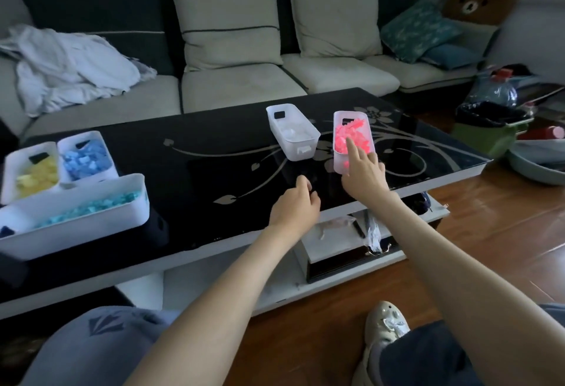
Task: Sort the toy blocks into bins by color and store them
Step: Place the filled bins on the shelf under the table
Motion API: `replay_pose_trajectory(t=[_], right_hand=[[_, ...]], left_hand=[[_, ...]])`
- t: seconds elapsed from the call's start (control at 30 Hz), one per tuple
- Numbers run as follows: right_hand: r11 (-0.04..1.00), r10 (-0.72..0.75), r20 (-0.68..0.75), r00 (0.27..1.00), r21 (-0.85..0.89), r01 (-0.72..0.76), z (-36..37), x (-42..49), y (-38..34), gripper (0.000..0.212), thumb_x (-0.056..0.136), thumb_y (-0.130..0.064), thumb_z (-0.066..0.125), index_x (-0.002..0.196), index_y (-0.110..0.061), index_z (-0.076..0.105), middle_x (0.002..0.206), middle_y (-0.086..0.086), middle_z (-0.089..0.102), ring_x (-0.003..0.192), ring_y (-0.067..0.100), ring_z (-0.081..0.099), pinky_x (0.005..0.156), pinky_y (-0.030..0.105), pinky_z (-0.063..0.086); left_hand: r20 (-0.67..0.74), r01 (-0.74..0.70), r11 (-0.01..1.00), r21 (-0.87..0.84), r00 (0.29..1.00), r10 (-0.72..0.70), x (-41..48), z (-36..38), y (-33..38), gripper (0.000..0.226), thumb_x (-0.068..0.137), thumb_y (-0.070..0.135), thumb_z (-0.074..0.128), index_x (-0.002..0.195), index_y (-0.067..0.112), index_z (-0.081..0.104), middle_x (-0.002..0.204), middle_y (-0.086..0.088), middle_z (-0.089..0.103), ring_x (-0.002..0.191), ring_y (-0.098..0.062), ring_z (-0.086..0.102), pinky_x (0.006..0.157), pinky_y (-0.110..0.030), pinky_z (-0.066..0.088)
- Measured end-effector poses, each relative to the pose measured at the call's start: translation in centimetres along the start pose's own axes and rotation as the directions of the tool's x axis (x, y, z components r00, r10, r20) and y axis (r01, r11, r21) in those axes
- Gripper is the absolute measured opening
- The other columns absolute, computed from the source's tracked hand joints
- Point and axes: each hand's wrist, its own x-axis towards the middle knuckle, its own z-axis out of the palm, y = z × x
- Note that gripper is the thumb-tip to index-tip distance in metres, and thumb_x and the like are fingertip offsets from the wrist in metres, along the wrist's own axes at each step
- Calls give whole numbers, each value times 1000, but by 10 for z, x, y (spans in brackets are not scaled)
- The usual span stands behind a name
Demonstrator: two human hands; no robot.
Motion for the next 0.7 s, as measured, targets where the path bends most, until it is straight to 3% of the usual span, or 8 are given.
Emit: replay_pose_trajectory(t=[0.07, 0.13, 0.23, 0.3, 0.4, 0.5, 0.57, 0.7], right_hand=[[999, 14, 59, 998, 29, -16, 2, 3, 3, 60, 83, 0, 51, 139, -5, 28, 135, 15, 37, 122, 37, 38, 88, 44, 42], [997, 19, 9, 1000, 68, -19, -2, -1, 0, 35, 84, 5, 48, 119, 2, 45, 122, 18, 43, 104, 38, 50, 69, 41, 43], [999, 29, -73, 997, -13, -30, -11, -25, -4, 14, 88, 1, 49, 101, 0, 53, 106, 14, 53, 83, 34, 58, 58, 34, 37], [994, -31, -76, 997, -109, 22, -17, -53, -6, 9, 89, -3, 51, 97, -5, 55, 98, 9, 57, 77, 31, 60, 56, 31, 34], [972, -136, -61, 989, -200, 121, -24, -96, -14, 7, 92, -16, 54, 96, -11, 57, 93, 3, 60, 77, 27, 64, 56, 28, 29], [935, -244, -39, 969, -274, 224, -29, -134, -22, 9, 92, -24, 54, 98, -16, 56, 93, -3, 59, 77, 22, 64, 54, 26, 29], [913, -334, -21, 942, -257, 318, -27, -151, -24, 9, 92, -25, 55, 98, -19, 56, 92, -5, 58, 75, 20, 62, 54, 27, 35], [916, -401, 67, 914, 7, 401, -32, -170, -16, 15, 88, -37, 58, 90, -23, 62, 88, -10, 62, 78, 11, 59, 61, 27, 38]], left_hand=[[21, 32, 999, 5, 999, -32, -7, -2, -9, 17, 97, 28, 39, 107, 15, 44, 84, -3, 61, 68, -19, 59, 51, -29, 40], [21, 84, 996, -41, 996, -83, -14, -5, -17, 17, 97, 28, 40, 102, 15, 49, 84, -2, 63, 67, -19, 61, 52, -33, 47], [50, 199, 942, -270, 980, -193, -23, -8, -21, 27, 97, 38, 38, 93, 16, 52, 79, -3, 66, 54, -15, 62, 55, -34, 55], [134, 297, 887, -354, 954, -267, -30, -8, -13, 44, 95, 54, 32, 100, 13, 48, 82, -5, 65, 53, -15, 61, 49, -32, 56], [404, 519, 659, -544, 850, -337, -37, -6, 8, 71, 89, 69, 25, 134, 14, 34, 108, -17, 59, 77, -25, 65, 57, -36, 58], [570, 626, 382, -679, 779, -263, -47, -5, 23, 82, 84, 76, 30, 142, 18, 32, 123, -22, 56, 103, -34, 61, 81, -45, 55], [583, 639, 336, -692, 769, -264, -55, -5, 22, 75, 84, 69, 45, 137, 17, 38, 120, -18, 60, 102, -32, 62, 81, -43, 54], [558, 647, 391, -654, 762, -328, -84, 2, 15, 56, 82, 20, 57, 133, 6, 41, 104, -13, 53, 80, -22, 57, 58, -31, 50]])
